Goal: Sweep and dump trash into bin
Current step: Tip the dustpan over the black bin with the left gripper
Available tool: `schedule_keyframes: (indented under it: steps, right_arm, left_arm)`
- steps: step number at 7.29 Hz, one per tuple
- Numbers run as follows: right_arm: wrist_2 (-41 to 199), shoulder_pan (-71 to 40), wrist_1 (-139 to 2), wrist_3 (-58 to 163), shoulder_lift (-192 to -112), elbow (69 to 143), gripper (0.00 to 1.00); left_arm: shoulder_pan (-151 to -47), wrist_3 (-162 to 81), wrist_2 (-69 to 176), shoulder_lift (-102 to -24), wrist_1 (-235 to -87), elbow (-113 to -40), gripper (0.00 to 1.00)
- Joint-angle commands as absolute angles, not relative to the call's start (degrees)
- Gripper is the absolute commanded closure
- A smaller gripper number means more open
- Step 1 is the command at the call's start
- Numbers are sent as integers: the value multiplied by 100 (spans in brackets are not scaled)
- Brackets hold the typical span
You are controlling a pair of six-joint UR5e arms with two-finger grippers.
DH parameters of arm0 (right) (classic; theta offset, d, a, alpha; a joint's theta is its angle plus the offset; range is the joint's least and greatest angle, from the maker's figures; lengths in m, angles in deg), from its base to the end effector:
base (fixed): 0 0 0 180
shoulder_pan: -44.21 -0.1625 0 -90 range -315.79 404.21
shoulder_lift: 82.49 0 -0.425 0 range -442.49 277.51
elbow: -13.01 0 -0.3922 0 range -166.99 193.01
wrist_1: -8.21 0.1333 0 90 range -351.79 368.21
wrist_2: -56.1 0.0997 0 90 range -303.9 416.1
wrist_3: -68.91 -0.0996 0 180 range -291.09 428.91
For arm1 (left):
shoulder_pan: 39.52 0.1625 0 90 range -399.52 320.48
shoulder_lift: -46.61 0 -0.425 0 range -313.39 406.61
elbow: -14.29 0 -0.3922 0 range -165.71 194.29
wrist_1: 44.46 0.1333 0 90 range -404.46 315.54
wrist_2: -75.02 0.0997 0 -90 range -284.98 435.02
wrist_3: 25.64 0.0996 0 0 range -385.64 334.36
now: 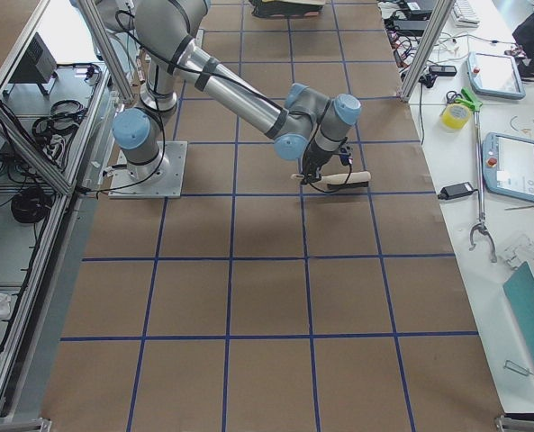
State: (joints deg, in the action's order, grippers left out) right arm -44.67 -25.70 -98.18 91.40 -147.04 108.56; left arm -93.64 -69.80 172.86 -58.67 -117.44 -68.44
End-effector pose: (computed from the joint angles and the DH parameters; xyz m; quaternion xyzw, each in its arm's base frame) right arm -0.0952 -0.5941 0.2244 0.0326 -0.9870 -0.1517 0.0408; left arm 0.2630 -0.5679 0.4360 -0.6437 0.7582 -0.0831 0.0623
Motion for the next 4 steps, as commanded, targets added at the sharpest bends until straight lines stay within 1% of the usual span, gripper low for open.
schedule_keyframes:
  steps: [1, 2, 3, 4]
  right_arm:
    - [-4498, -2566, -9831, 9132, -14700, 10872, 98]
    - [-4498, -2566, -9840, 9123, -14700, 10863, 96]
    - [-4480, -2566, -9840, 9115, -14700, 10854, 86]
    - [-4480, -2566, -9840, 9114, -14674, 10854, 73]
  left_arm:
    - [-8894, -6110, 17302, -5999, -11680, -6587, 100]
    - [-8770, -5871, 17311, -6053, -11662, -6517, 100]
    - [-8682, -5660, 17311, -6079, -11470, -6446, 100]
    - [-8646, -5405, 17311, -6140, -11286, -6428, 100]
